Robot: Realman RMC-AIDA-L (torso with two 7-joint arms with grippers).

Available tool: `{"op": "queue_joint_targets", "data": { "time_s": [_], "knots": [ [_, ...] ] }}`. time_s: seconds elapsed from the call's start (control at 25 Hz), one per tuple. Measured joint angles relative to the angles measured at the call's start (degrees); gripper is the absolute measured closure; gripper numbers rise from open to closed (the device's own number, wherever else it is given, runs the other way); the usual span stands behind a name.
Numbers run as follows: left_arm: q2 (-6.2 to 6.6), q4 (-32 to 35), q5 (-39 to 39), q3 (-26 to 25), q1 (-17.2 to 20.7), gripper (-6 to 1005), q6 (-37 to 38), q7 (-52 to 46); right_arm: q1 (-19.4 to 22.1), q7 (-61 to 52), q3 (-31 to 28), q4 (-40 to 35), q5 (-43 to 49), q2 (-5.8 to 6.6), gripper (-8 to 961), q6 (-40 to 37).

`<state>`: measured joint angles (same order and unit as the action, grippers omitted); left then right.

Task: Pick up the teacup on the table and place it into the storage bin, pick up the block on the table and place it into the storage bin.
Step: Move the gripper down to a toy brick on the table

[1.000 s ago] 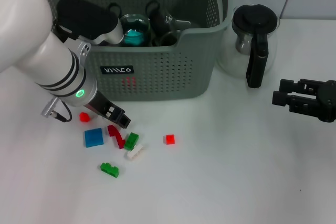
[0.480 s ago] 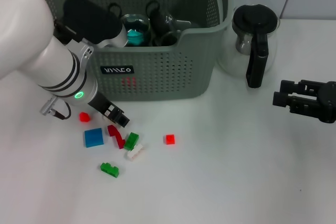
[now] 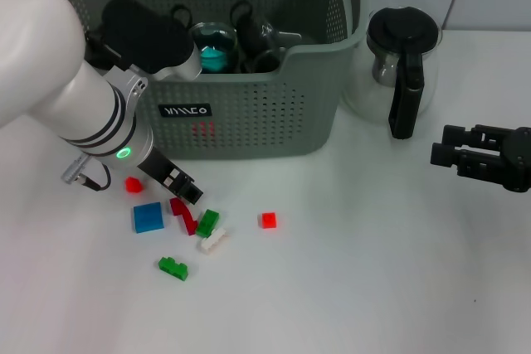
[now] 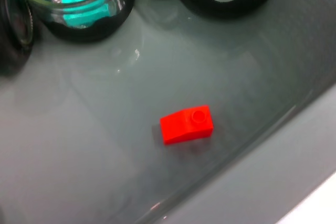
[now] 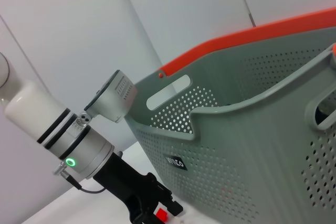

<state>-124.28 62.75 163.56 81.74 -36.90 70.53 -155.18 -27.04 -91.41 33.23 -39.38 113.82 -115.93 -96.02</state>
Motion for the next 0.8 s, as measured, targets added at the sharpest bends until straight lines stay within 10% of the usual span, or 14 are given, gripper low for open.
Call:
{"op": "queue_joint_targets", "data": {
  "time_s": [0.56, 0.8],
  "knots": [
    [0.09, -0.86, 0.09, 1.35, -0.65, 325, 0.16, -0.6, -0.11, 0.0, 0.0, 0.0, 0.0, 0.09, 347, 0.05],
    [0.09, -0.3, 0.1, 0.94, -0.72, 530, 0.55, -0.78, 0.04, 0.0, 0.0, 0.0, 0.0, 0.17, 347, 0.05]
  ]
}}
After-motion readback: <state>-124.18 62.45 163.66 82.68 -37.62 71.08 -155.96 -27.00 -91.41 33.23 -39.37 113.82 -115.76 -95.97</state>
